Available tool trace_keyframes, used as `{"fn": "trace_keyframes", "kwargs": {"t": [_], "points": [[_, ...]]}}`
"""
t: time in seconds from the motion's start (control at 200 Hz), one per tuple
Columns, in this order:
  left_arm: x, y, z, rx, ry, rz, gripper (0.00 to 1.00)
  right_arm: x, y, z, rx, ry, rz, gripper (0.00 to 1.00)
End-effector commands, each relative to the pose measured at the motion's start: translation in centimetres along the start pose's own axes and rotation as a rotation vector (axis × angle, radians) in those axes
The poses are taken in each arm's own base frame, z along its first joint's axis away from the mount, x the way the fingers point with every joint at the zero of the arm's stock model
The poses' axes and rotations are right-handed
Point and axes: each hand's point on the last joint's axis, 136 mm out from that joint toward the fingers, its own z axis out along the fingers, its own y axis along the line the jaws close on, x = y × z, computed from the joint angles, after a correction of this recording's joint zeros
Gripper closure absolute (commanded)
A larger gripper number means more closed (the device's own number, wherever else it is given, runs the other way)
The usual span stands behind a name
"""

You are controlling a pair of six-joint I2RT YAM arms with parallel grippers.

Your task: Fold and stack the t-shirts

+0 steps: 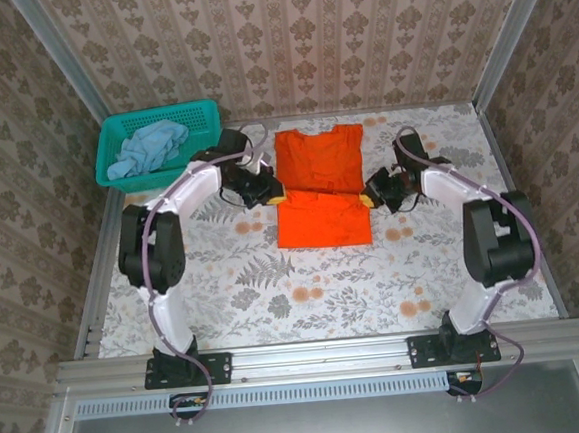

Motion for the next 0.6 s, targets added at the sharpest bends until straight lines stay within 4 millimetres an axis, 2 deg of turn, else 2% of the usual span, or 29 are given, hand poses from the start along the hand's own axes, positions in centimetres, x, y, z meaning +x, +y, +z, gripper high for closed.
{"fn": "trace_keyframes", "kwargs": {"t": [0.0, 0.17, 0.385, 0.44, 0.49, 0.535, 0.595], "points": [[-1.8, 1.6, 0.4, -0.027, 0.005, -0.083, 1.0, -2.1, 1.0, 1.3, -0.003, 0.008, 0.053, 1.0], [-3.9, 2.8, 1.8, -0.028, 0.017, -0.12, 1.0, -4.1, 0.8, 3.4, 0.024, 0.027, 0.089, 1.0], [-5.0, 3.7, 3.3, -0.032, 0.03, -0.152, 1.0, -5.2, 0.9, 4.7, 0.035, 0.047, 0.113, 0.97], [-5.4, 3.9, 3.5, -0.033, 0.025, -0.163, 0.98, -5.6, 1.1, 5.0, 0.027, 0.053, 0.132, 0.93], [-5.9, 4.0, 3.5, -0.035, 0.013, -0.174, 0.91, -5.9, 1.6, 5.2, 0.008, 0.058, 0.149, 0.91], [-6.4, 4.1, 3.4, -0.038, -0.005, -0.183, 0.91, -6.3, 2.1, 5.3, -0.01, 0.062, 0.173, 0.89], [-7.2, 4.1, 3.1, -0.041, -0.029, -0.199, 0.9, -6.8, 2.3, 5.3, -0.027, 0.061, 0.211, 0.77]]}}
